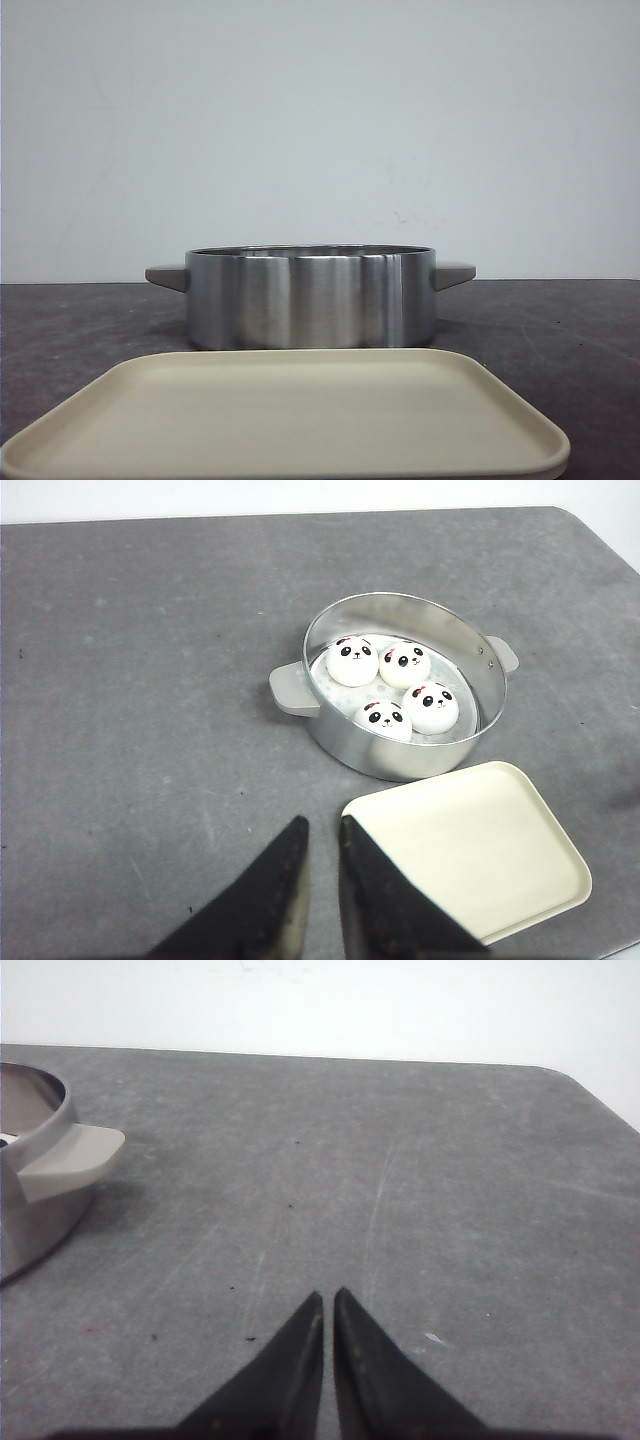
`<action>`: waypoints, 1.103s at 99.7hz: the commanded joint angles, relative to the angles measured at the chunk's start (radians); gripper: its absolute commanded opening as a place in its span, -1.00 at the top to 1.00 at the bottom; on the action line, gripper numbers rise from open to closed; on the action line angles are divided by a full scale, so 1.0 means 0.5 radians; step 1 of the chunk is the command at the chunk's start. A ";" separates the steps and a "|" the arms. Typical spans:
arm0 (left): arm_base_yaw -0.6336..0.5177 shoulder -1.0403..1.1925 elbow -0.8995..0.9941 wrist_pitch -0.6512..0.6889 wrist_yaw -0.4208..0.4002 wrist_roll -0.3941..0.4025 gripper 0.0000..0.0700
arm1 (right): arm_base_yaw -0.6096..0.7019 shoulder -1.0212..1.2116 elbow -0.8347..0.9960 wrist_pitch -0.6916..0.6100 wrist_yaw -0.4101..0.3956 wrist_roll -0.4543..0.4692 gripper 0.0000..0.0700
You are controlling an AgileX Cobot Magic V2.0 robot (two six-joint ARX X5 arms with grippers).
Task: Steam buns
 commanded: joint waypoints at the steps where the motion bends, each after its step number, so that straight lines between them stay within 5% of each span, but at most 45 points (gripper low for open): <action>1: -0.021 0.015 0.040 0.023 -0.011 0.013 0.96 | -0.003 -0.004 -0.008 0.023 0.006 -0.014 0.97; 29: -0.004 0.011 0.040 0.008 -0.011 0.020 0.96 | -0.003 -0.004 -0.008 0.023 0.006 -0.014 0.97; 46: 0.307 0.005 0.013 0.138 -0.040 0.080 0.96 | -0.003 -0.004 -0.008 0.023 0.006 -0.014 0.97; 60: 0.697 -0.036 -0.269 0.891 0.122 0.229 0.96 | -0.003 -0.004 -0.008 0.023 0.006 -0.014 0.97; 72: 1.051 -0.101 -0.774 1.901 0.632 0.443 0.96 | -0.003 -0.004 -0.008 0.023 0.006 -0.014 0.97; 87: 1.401 -0.132 -1.389 2.874 1.114 0.423 0.96 | -0.003 -0.004 -0.008 0.023 0.006 -0.014 0.97; 110: 1.682 -0.342 -2.023 3.193 1.063 0.418 0.96 | -0.003 -0.004 -0.008 0.023 0.006 -0.014 0.97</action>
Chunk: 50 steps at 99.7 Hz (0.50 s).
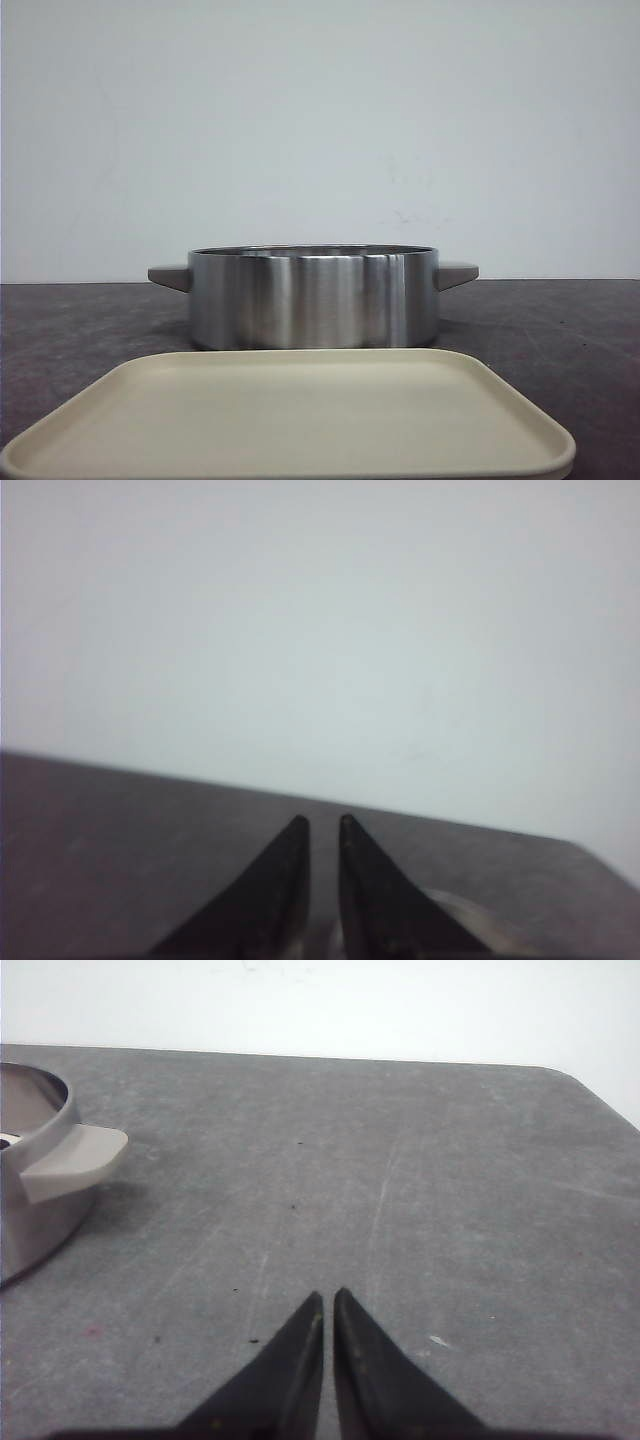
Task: Steam buns
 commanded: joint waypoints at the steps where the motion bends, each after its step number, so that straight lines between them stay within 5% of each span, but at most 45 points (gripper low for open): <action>1: 0.044 -0.085 -0.122 0.063 -0.030 0.042 0.96 | -0.003 -0.005 -0.008 0.023 0.007 -0.014 0.97; 50: 0.422 -0.853 -0.777 -0.031 0.086 0.180 0.96 | -0.003 -0.005 -0.008 0.023 0.007 -0.014 0.97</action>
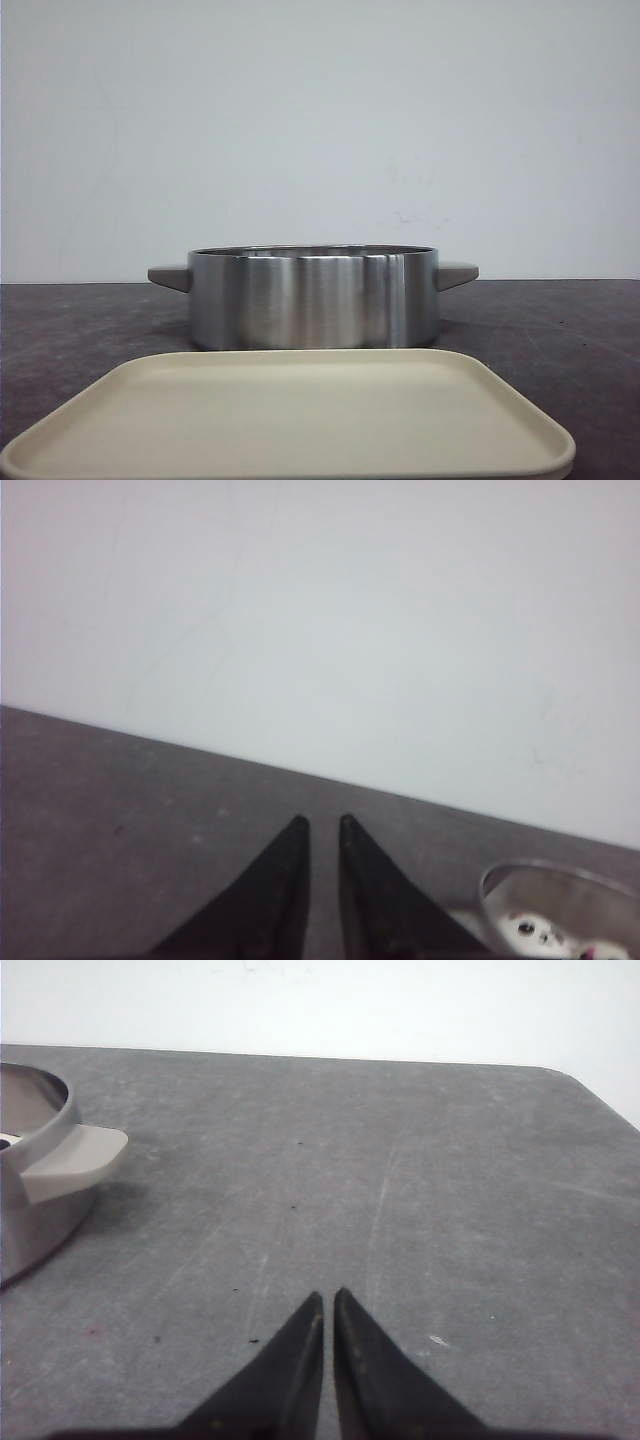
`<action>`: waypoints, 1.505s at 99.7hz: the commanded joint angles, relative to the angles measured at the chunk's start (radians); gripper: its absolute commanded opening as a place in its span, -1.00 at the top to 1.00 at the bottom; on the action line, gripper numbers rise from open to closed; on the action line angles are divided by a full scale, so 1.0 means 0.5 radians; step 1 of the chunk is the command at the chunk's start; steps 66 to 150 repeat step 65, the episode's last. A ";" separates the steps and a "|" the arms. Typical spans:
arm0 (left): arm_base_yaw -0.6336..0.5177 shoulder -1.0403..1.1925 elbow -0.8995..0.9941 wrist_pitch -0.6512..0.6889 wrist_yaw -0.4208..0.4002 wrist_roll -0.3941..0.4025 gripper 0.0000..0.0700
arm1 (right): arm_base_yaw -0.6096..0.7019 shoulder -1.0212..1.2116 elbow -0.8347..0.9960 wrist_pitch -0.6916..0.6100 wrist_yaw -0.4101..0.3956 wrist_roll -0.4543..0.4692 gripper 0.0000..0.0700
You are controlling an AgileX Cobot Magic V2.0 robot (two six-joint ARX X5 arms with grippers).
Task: Steam buns
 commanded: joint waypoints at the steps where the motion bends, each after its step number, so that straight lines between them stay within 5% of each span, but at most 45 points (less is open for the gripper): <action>1: 0.009 -0.048 -0.037 -0.036 0.016 0.084 0.96 | -0.003 -0.005 -0.008 0.023 0.006 -0.014 0.97; 14: 0.009 -0.182 -0.037 -0.415 0.016 0.143 0.96 | -0.003 -0.005 -0.008 0.023 0.006 -0.014 0.97; 57: -0.005 -0.182 -0.037 -0.841 0.013 0.282 0.96 | -0.003 -0.005 -0.008 0.022 0.006 -0.014 0.97; 150: -0.037 -0.182 -0.037 -0.838 0.008 0.359 0.96 | -0.003 -0.005 -0.008 0.021 0.006 -0.014 0.97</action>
